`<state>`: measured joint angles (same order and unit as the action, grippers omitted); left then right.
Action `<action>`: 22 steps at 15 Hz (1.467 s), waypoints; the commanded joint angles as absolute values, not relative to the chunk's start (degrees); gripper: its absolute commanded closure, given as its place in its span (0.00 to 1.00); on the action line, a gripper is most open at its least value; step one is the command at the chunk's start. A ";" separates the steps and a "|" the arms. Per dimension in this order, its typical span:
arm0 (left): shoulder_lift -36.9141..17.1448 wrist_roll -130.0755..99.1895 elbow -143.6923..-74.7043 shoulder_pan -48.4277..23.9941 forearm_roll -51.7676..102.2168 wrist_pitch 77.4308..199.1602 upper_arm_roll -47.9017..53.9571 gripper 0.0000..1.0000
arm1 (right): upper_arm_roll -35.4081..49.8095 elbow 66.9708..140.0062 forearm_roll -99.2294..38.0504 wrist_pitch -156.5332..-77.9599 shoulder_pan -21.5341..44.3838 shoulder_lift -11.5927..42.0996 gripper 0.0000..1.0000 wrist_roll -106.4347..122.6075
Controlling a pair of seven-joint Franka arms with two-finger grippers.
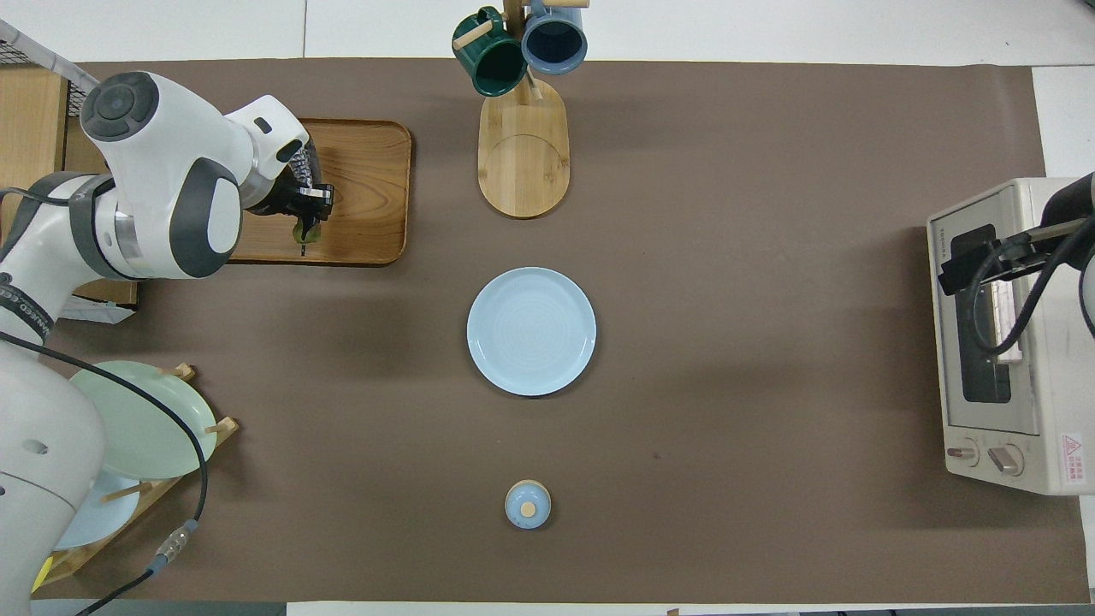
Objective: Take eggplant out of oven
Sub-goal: 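Carry the eggplant with the left gripper onto the wooden tray, then open the left gripper to release the eggplant and raise it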
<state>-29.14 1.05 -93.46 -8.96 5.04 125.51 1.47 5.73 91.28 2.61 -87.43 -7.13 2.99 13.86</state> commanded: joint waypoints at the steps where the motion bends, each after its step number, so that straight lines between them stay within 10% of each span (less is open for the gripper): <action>1: -30.15 3.08 -93.16 -8.79 5.19 127.88 2.02 1.00 | 5.54 89.74 2.37 -86.31 -6.43 3.78 0.00 12.83; 3: -30.06 2.99 -93.25 -8.70 5.19 127.27 2.02 1.00 | 2.05 90.35 2.72 -85.43 -2.66 2.73 0.00 12.57; 5: -30.06 3.08 -93.08 -8.61 5.19 127.00 2.02 0.00 | -1.22 90.96 2.64 -85.78 -0.09 1.94 0.00 12.57; 10: -29.01 2.81 -90.53 -7.83 5.71 122.09 1.85 0.00 | -1.84 91.58 2.64 -85.70 0.09 1.23 0.00 12.39; 22: -2.22 -1.41 -94.12 -5.36 1.42 94.23 0.09 0.00 | -5.98 96.59 2.72 -87.01 2.29 -2.37 0.00 13.09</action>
<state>-7.70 -0.42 -89.83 -5.38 3.82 96.87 0.02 -4.65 93.90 2.64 -85.87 0.98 -0.29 13.38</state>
